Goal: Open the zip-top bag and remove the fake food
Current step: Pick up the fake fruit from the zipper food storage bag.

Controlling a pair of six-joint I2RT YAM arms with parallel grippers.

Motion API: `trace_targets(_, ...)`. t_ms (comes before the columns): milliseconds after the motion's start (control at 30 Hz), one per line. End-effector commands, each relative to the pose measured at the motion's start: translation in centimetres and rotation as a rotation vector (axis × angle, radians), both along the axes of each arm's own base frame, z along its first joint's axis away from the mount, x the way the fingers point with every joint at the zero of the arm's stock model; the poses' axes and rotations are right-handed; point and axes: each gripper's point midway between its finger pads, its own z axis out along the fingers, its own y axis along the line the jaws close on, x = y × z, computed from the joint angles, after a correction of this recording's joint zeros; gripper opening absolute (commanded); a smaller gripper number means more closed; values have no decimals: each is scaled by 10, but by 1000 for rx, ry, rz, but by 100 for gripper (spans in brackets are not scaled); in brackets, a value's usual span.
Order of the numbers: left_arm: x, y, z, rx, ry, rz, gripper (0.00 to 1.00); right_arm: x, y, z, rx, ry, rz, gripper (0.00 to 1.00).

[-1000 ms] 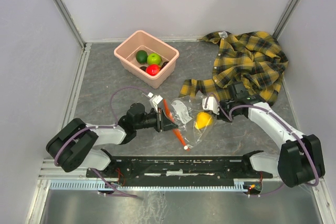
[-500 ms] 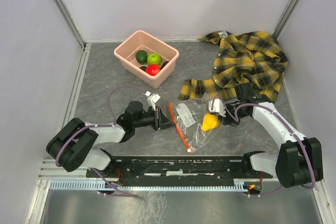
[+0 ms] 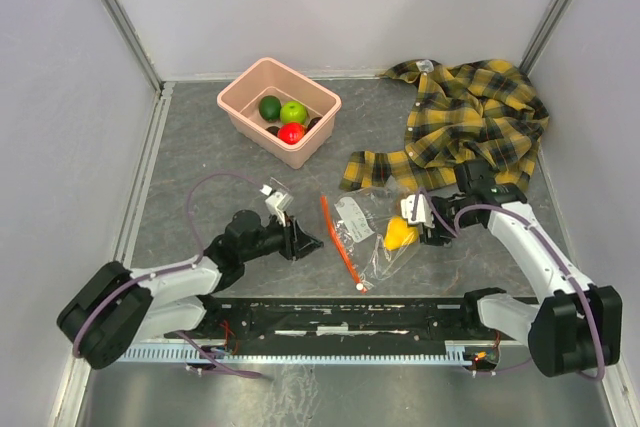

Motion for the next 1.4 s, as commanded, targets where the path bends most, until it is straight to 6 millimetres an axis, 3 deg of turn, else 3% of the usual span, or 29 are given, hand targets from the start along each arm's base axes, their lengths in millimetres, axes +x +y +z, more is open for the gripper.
trace_targets(0, 15, 8, 16, 38, -266, 44, 45, 4, 12, 19, 40, -70, 179, 72)
trace_targets(100, 10, 3, 24, 34, -401, 0, 49, 8, 13, 18, 20, -96, 270, 77)
trace_targets(267, -1, -9, 19, 87, -603, -128, 50, 21, 14, 15, 4, -102, 312, 81)
trace_targets(533, 8, -20, 10, 168, -774, -199, 53, 28, 22, -5, -5, -87, 298, 79)
trace_targets(900, 8, -42, -2, 211, -861, -258, 53, 24, 24, -27, -49, -45, 323, 73)
trace_targets(1367, 17, -66, -18, 318, -912, -251, 53, 17, 22, -35, -70, -1, 342, 60)
